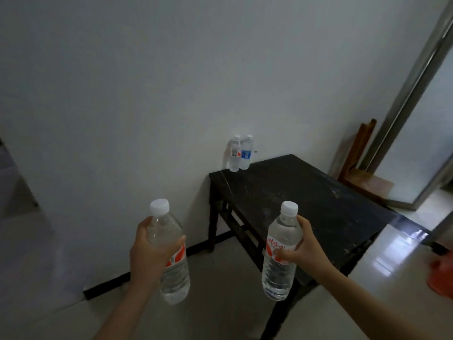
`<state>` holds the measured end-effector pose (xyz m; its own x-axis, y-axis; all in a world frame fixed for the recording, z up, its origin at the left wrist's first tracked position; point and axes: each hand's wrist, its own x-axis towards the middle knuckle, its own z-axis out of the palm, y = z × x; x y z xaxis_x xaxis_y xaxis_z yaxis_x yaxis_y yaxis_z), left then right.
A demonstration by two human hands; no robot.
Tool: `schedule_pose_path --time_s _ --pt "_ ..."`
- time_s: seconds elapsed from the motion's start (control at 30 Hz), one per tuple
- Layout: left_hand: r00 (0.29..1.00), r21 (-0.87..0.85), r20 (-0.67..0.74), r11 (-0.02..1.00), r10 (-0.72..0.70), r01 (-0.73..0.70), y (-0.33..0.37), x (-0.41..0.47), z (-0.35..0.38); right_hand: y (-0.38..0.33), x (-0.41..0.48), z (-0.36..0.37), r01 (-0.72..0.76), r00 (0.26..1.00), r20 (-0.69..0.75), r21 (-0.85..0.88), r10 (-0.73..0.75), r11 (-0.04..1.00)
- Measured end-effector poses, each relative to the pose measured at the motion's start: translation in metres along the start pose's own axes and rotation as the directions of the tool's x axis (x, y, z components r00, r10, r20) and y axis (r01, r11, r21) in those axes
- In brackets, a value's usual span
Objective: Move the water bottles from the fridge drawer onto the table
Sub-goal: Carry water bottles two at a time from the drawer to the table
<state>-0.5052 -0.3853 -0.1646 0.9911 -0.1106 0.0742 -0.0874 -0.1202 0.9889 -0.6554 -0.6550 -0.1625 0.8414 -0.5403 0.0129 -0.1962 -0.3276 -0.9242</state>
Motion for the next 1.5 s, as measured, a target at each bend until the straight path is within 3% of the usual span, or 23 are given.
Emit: schedule_pose_path --time_s 0.27,0.47,0.83,1.07,1.33,1.5 --pt "0.990 -0.004 0.140 1.000 -0.001 0.001 -0.013 0.042 0.036 0.006 0.026 -0.005 -0.087 0.992 -0.091 -0.039 0.083 0.995" --pt "0.979 0.005 0.198 0.999 0.051 -0.053 -0.013 0.097 0.080 0.019 0.082 -0.008 -0.074 0.991 -0.117 -0.035 0.070 0.997" --pt "0.980 0.118 0.146 0.981 0.133 -0.151 -0.026 0.217 0.182 0.042 0.230 -0.029 -0.040 0.992 -0.124 -0.037 0.035 0.999" --pt "0.969 0.152 0.244 0.986 0.033 -0.071 -0.044 0.277 0.237 0.063 0.286 -0.039 -0.115 0.984 -0.146 -0.071 0.104 0.991" --pt "0.886 0.125 0.464 0.990 0.000 -0.065 -0.064 0.351 0.329 0.082 0.346 -0.046 -0.202 0.945 -0.280 -0.088 0.170 0.975" --pt "0.780 0.118 0.623 0.978 0.062 -0.172 -0.071 0.413 0.396 0.085 0.396 -0.049 -0.264 0.898 -0.385 -0.078 0.215 0.961"
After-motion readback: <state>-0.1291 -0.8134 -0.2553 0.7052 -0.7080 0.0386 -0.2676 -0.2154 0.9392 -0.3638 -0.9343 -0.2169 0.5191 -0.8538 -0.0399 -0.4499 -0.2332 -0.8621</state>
